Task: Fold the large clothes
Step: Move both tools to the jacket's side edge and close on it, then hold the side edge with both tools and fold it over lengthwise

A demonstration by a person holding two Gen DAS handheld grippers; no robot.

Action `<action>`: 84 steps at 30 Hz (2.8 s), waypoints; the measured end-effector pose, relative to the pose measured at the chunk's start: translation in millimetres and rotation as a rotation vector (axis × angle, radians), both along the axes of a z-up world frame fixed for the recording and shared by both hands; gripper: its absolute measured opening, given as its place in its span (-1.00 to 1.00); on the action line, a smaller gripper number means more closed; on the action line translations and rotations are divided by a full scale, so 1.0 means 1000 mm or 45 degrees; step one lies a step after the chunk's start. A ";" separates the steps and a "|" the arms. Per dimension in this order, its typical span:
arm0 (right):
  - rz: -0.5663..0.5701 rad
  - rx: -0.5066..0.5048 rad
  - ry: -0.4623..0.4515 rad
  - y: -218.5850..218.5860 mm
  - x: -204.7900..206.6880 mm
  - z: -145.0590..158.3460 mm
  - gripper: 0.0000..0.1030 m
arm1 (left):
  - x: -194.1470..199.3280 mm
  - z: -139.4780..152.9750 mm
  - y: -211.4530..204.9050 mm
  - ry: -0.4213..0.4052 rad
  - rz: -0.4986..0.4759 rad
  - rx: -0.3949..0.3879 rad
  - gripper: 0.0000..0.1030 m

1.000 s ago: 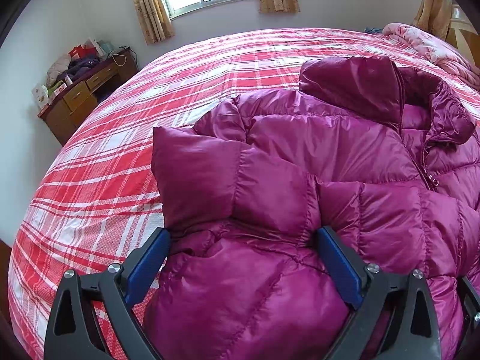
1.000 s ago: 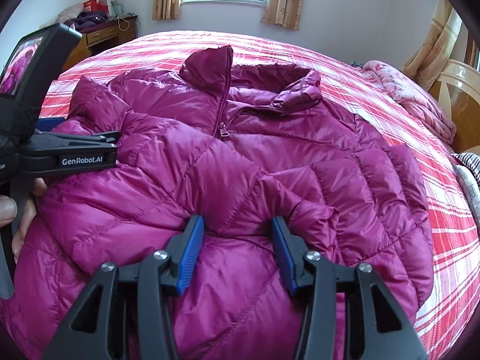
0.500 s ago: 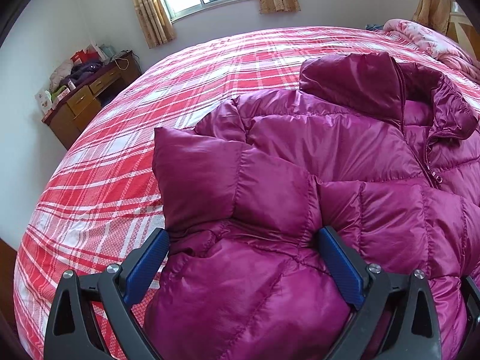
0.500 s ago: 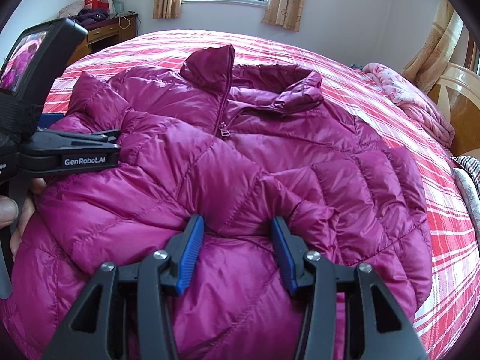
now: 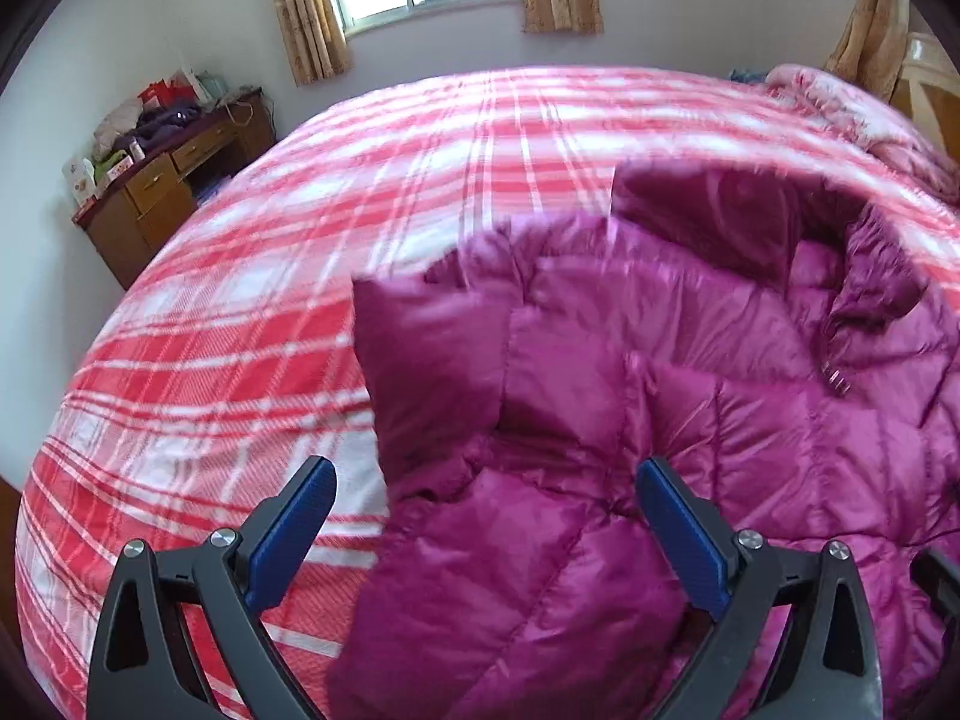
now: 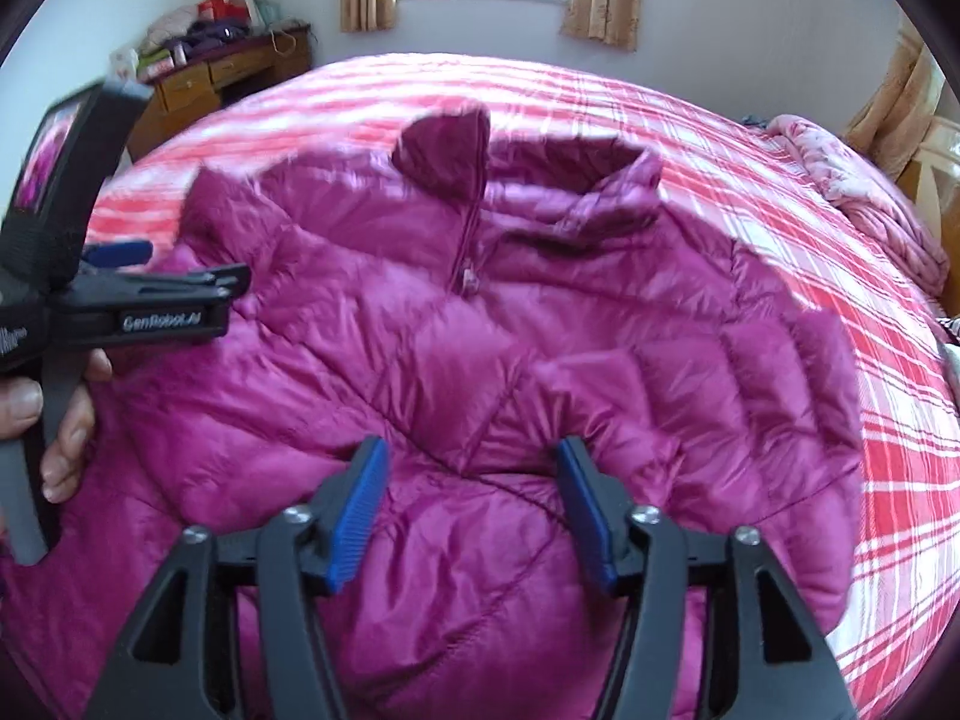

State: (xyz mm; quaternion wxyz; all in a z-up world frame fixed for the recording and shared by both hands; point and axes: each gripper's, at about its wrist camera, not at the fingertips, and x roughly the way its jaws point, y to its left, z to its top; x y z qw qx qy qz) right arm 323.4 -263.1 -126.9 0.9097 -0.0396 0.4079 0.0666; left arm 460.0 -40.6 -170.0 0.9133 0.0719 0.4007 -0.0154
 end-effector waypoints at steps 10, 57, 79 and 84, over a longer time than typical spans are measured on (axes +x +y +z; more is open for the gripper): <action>-0.125 -0.001 -0.075 -0.052 0.077 0.047 0.57 | 0.071 0.068 -0.032 -0.117 -0.046 -0.088 0.95; -0.121 -0.128 0.138 -0.104 0.122 -0.018 -0.89 | 0.089 -0.013 -0.044 0.153 -0.268 -0.115 -0.95; -0.057 0.024 0.145 -0.055 0.181 0.001 0.39 | 0.074 0.042 -0.023 -0.090 -0.254 -0.231 -0.93; -0.032 -0.026 0.135 -0.058 0.165 -0.014 0.39 | 0.112 0.067 -0.046 -0.121 -0.233 -0.249 -0.93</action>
